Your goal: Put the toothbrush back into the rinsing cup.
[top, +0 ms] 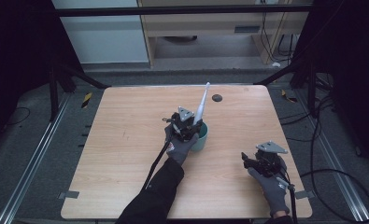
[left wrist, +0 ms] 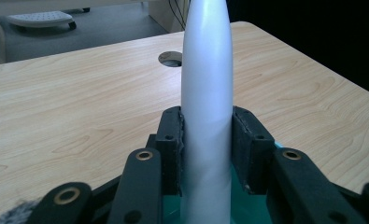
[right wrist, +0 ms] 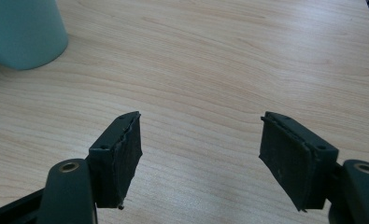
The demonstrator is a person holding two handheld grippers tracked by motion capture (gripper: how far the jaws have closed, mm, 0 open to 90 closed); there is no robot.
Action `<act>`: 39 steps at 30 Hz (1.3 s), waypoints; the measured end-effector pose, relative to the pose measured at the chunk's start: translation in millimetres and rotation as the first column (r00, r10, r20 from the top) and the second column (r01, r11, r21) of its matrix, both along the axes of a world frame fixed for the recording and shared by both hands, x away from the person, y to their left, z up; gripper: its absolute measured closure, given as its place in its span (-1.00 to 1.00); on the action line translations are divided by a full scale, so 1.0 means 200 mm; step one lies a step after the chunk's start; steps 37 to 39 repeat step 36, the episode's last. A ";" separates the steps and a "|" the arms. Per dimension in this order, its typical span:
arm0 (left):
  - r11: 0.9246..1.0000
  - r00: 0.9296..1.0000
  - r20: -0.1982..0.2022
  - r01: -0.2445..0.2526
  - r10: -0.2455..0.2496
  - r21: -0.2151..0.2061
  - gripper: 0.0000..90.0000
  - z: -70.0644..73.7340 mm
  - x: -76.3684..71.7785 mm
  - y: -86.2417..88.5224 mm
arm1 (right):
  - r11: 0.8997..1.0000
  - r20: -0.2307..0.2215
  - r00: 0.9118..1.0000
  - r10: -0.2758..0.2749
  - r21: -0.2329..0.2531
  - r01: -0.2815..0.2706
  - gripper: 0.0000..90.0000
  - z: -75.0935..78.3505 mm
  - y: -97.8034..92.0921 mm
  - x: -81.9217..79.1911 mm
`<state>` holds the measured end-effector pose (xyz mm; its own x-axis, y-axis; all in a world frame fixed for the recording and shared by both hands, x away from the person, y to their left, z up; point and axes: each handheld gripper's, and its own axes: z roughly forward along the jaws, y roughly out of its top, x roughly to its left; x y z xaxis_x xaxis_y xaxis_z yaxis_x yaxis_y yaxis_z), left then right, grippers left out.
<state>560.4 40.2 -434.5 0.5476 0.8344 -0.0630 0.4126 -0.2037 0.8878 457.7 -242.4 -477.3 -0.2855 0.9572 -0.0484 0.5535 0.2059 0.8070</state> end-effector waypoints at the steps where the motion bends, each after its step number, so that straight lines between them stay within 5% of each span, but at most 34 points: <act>1: 1.000 1.000 0.000 0.000 0.000 0.000 0.45 0.00 0.00 0.00 | 1.000 0.000 1.000 0.000 0.000 0.000 -0.35 0.00 0.00 0.00; 6: 1.000 1.000 -0.014 0.008 -0.008 -0.012 0.41 0.01 -0.01 0.01 | 1.000 0.000 1.000 -0.001 0.001 0.001 -0.35 0.00 0.00 0.00; 16: 0.997 0.997 0.027 0.073 -0.073 0.011 0.20 0.13 -0.09 0.11 | 1.000 0.020 1.000 -0.015 0.011 0.015 -0.38 0.01 -0.01 -0.01; 21: 0.992 0.992 0.004 0.123 -0.123 -0.003 0.08 0.19 -0.16 0.24 | 1.000 0.017 1.000 -0.023 0.011 0.022 -0.41 0.01 -0.01 -0.01; 25: 0.990 0.991 -0.006 0.137 -0.136 0.042 0.00 0.20 -0.21 0.37 | 1.000 0.015 1.000 -0.027 0.013 0.027 -0.45 0.01 -0.01 -0.01; 35: 0.992 0.995 -0.074 0.068 -0.060 0.103 -0.06 0.09 -0.33 0.74 | 0.999 0.007 1.000 -0.031 0.009 0.031 -0.49 0.00 -0.02 -0.01; 39: 0.992 0.995 -0.074 0.068 -0.060 0.103 -0.06 0.09 -0.33 0.74 | 0.999 0.007 1.000 -0.031 0.009 0.031 -0.49 0.00 -0.02 -0.01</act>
